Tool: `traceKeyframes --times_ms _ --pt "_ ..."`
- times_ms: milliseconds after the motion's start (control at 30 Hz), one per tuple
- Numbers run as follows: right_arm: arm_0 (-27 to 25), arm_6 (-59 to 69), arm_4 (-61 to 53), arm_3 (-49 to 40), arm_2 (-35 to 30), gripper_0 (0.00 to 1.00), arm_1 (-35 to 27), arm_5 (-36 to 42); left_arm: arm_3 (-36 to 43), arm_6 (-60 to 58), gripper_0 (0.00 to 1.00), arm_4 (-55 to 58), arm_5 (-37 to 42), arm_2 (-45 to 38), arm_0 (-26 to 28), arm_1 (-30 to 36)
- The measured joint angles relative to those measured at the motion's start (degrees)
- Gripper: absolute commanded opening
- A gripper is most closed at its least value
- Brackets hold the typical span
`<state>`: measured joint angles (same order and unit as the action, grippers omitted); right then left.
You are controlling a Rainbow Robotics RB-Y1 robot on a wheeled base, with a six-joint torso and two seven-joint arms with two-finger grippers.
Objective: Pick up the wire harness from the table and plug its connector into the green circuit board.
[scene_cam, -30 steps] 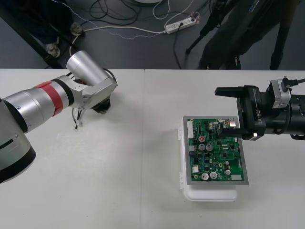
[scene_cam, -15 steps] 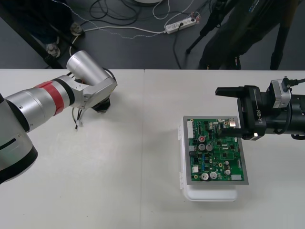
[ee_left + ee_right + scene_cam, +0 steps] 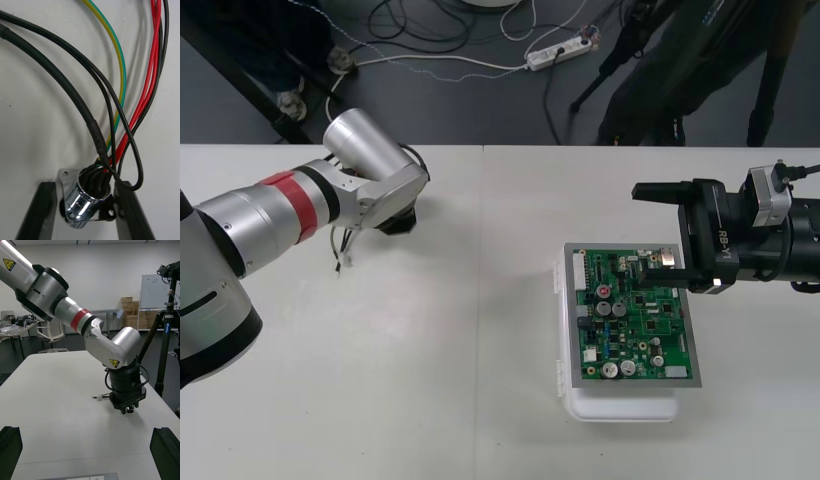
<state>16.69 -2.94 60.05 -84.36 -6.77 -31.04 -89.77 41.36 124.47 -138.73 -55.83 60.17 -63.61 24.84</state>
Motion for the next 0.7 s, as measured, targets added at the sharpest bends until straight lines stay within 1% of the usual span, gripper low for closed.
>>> traceKeyframes --times_ms 200,700 --pt "0.01 0.0 0.0 0.47 0.0 1.0 -0.01 0.0 0.0 0.0 0.0 0.05 0.23 1.77 -0.41 -0.12" --pt "0.01 -0.01 -0.03 0.61 0.0 1.0 -0.01 0.0 -0.18 0.0 0.0 0.19 0.54 1.82 -0.98 -0.05"
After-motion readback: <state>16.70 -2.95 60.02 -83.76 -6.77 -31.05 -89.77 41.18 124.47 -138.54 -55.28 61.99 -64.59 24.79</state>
